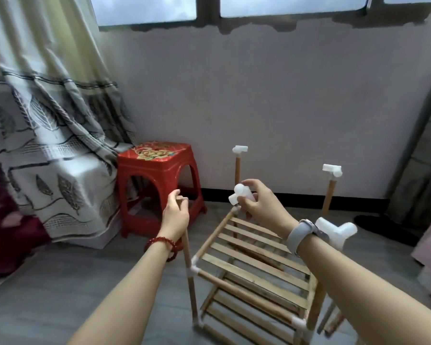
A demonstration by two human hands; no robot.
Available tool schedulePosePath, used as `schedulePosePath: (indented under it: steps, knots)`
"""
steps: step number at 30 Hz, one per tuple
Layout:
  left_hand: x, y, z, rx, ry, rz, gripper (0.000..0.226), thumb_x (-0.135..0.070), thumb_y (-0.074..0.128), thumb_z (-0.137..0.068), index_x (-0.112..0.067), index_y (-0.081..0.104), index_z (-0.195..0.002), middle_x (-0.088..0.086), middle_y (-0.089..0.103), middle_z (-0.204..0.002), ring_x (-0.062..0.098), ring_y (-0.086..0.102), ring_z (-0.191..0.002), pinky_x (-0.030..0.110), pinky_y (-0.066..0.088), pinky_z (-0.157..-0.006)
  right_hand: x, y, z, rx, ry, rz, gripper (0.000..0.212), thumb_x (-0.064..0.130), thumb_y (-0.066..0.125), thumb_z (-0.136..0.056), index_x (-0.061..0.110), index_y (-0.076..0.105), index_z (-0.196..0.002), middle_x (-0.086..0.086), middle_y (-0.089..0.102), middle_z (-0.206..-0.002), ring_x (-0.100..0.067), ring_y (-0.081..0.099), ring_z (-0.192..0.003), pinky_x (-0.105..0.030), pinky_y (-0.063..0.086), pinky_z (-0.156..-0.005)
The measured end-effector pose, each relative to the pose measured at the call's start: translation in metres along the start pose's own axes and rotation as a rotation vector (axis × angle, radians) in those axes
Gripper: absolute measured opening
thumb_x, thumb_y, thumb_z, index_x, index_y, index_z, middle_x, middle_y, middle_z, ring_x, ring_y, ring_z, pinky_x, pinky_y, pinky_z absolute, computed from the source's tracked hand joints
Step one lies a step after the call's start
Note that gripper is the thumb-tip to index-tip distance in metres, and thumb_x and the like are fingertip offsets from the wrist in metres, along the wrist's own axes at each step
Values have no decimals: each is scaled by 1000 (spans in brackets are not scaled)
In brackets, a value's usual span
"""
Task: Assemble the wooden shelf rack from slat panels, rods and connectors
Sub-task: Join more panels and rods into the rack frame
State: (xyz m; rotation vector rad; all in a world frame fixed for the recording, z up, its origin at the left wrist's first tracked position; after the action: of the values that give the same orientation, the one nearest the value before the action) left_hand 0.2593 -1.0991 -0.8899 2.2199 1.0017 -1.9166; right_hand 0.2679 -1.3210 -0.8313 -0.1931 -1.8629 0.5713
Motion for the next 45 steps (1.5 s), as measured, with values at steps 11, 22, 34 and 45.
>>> schedulePosePath:
  steps: [11,22,34,45]
  knots:
    - [-13,-20,95,36,128,126,16,-21,48,-98,-24,59,-109,-7,67,-88,9,64,-88,36,54,-84,5,53,36,192,45,-510,45,5,45,-96,28,45,-134,-9,53,-85,-16,45,-61,-24,39,-53]
    - [14,-9,116,171,-59,531,35,-22,36,-100,-24,71,-101,3,72,-103,21,67,-101,48,45,-99,53,83,44,258,-387,95,37,0,47,-94,15,57,-126,2,58,-98,2,50,-74,-14,37,-71]
    - [-5,-11,115,204,-46,600,56,-57,31,-90,-20,63,-117,3,70,-109,20,66,-101,34,47,-88,59,104,45,488,-415,401,58,1,39,-97,26,25,-147,2,31,-117,-9,41,-97,-9,33,-85]
    - [-31,-22,95,-104,100,509,24,-19,44,-98,-21,64,-84,1,56,-73,16,49,-69,23,38,-57,9,22,58,-14,-262,173,35,1,42,-96,11,52,-128,-3,55,-108,-14,56,-87,-13,45,-73]
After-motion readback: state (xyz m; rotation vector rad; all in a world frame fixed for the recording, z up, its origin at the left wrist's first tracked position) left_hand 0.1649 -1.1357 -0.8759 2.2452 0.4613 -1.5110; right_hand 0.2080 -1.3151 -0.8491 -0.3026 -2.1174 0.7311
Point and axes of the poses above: each hand's wrist, its own z-axis away from the middle knuckle, its own y-axis out of the palm, x = y × z, the point moved 9 cm from there along -z, towards the middle knuckle
